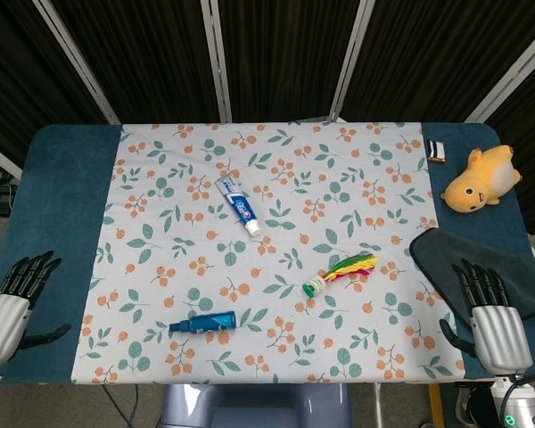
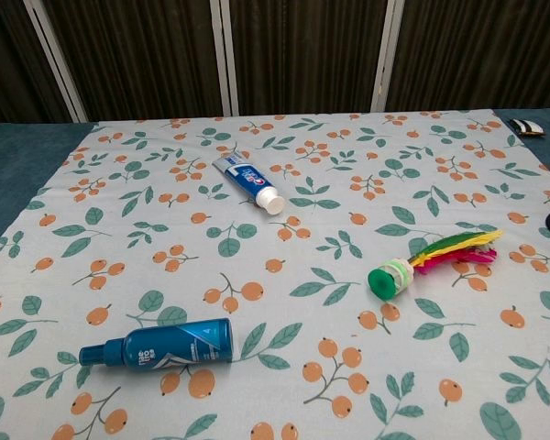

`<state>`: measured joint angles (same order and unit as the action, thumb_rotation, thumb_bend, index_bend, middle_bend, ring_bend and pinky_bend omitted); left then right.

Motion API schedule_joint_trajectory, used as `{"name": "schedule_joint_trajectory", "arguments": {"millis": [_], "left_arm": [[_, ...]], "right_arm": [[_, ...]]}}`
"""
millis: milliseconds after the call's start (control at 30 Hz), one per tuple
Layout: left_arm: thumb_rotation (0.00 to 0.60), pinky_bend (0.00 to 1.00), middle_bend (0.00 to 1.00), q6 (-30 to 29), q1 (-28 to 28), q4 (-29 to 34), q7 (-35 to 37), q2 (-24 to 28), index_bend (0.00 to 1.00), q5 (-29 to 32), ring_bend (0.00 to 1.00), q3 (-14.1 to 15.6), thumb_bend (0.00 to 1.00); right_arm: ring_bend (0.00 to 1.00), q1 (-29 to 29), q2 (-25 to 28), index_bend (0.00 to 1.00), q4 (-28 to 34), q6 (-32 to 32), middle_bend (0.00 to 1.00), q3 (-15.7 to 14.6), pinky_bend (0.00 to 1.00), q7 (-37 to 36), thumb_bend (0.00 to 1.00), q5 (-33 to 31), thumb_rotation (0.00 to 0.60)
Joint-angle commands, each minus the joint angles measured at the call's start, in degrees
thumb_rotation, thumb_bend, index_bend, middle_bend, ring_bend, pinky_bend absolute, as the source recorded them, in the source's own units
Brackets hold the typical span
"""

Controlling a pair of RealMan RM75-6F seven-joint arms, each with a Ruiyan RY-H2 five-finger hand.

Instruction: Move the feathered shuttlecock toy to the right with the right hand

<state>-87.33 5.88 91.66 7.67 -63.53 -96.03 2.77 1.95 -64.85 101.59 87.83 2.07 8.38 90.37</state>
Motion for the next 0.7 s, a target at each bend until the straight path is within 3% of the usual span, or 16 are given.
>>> {"name": "schedule_joint_trajectory", "arguments": {"millis": [33, 700], "left_arm": [[0.599, 0.00, 0.00, 0.00, 0.01, 0.04, 0.00, 0.02, 0.00, -0.03, 0.00, 0.02, 0.09], [0.600, 0.00, 0.00, 0.05, 0.06, -0.03, 0.10, -0.01, 0.00, -0.13, 0.00, 0.06, 0.09]], "right_arm": [[0.00, -0.06, -0.01, 0.00, 0.00, 0.02, 0.00, -0.07, 0.00, -0.03, 0.21, 0.00, 0.600], [0.00, 0.10, 0.09, 0.00, 0.26, -0.41, 0.00, 0.01, 0.00, 0.22, 0.21, -0.40, 0.600]]}}
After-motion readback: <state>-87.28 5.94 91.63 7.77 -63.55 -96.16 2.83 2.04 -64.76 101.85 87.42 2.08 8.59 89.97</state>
